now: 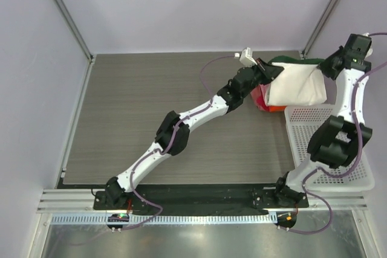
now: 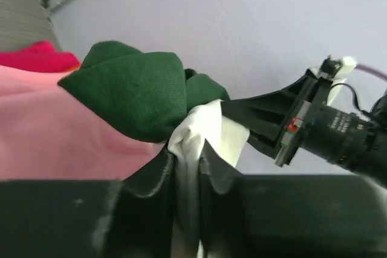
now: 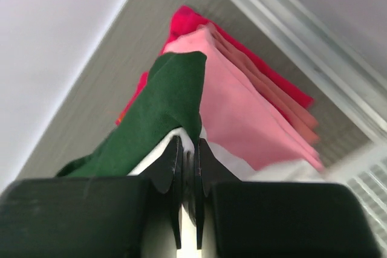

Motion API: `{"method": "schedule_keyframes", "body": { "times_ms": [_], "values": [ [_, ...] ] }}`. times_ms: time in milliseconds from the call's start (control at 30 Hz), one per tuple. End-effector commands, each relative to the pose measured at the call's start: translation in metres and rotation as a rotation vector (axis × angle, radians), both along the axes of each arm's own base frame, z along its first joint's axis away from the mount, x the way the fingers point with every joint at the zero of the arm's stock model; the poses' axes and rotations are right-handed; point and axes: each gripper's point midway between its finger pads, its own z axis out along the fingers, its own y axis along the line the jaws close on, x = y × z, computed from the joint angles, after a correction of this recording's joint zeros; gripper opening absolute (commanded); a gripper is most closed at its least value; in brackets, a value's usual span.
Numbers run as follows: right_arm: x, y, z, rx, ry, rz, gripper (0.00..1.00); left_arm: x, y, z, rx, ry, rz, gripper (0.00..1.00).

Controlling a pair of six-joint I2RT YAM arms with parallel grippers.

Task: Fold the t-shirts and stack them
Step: Neatly place the folded tshirt to the corner, then reset both grippers

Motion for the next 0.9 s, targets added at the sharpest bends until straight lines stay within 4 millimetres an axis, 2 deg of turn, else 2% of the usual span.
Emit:
{"method": "schedule_keyframes", "body": {
  "times_ms": [0,33,67,100,167,200,233,267,367,400,433,467,500,533,567,600,633,733,767,800,833,867],
  "values": [
    [0.062,-0.005,0.008,0.050,-0.146,0.061,0.09,0.046,0.018,-0.021,-0.057,-0.012,0.214,0.21],
    [0.074,-0.002,-0.001,0.078,-0.140,0.092,0.25,0.053,0.022,-0.027,-0.062,-0.019,0.248,0.51],
    [0.090,-0.009,-0.019,0.086,-0.115,0.082,0.58,0.063,0.028,-0.040,-0.033,-0.040,0.292,0.68],
    [0.097,-0.012,-0.024,0.081,-0.109,0.078,0.66,0.066,0.032,-0.038,-0.019,-0.065,0.307,0.84],
    [0.108,-0.018,-0.024,0.035,-0.109,0.083,0.71,0.074,0.040,-0.032,0.029,-0.121,0.321,0.94],
    [0.108,-0.020,-0.021,0.018,-0.110,0.079,0.72,0.074,0.046,-0.008,0.025,-0.151,0.332,1.00],
    [0.107,-0.024,-0.016,-0.015,-0.109,0.072,0.72,0.076,0.051,-0.015,0.070,-0.156,0.343,1.00],
    [0.104,-0.022,-0.004,-0.039,-0.124,0.069,0.72,0.078,0.066,0.025,0.073,-0.219,0.377,1.00],
    [0.091,-0.023,0.018,-0.120,-0.129,0.035,0.73,0.085,0.091,0.047,0.127,-0.263,0.431,1.00],
    [0.082,-0.017,0.041,-0.169,-0.146,0.024,0.73,0.087,0.098,0.054,0.159,-0.283,0.448,1.00],
    [0.075,-0.016,0.046,-0.196,-0.138,0.012,0.74,0.082,0.109,0.086,0.139,-0.311,0.461,1.00],
    [0.067,-0.016,0.056,-0.243,-0.130,-0.005,0.75,0.086,0.119,0.083,0.168,-0.309,0.474,1.00],
    [0.056,-0.009,0.072,-0.256,-0.146,0.000,0.76,0.084,0.125,0.088,0.189,-0.323,0.482,1.00],
    [0.052,0.001,0.076,-0.257,-0.152,0.024,0.76,0.077,0.140,0.121,0.163,-0.343,0.499,1.00],
    [0.049,0.013,0.080,-0.243,-0.170,0.078,0.76,0.077,0.146,0.103,0.213,-0.319,0.496,0.99],
    [0.041,0.026,0.096,-0.240,-0.211,0.119,0.76,0.073,0.155,0.110,0.222,-0.316,0.499,1.00],
    [0.040,0.048,0.090,-0.209,-0.213,0.194,0.76,0.065,0.170,0.116,0.242,-0.300,0.500,0.99],
    [0.030,0.096,0.093,-0.197,-0.245,0.329,0.76,0.050,0.196,0.109,0.334,-0.240,0.486,1.00],
    [0.031,0.128,0.095,-0.200,-0.258,0.395,0.77,0.037,0.216,0.107,0.391,-0.213,0.483,1.00],
    [0.031,0.140,0.094,-0.219,-0.257,0.401,0.77,0.032,0.227,0.103,0.424,-0.198,0.484,1.00],
    [0.027,0.176,0.092,-0.214,-0.258,0.474,0.78,0.027,0.247,0.072,0.511,-0.143,0.485,0.99],
    [0.024,0.191,0.090,-0.211,-0.260,0.510,0.78,0.014,0.268,0.093,0.494,-0.147,0.502,1.00]
  ]
}}
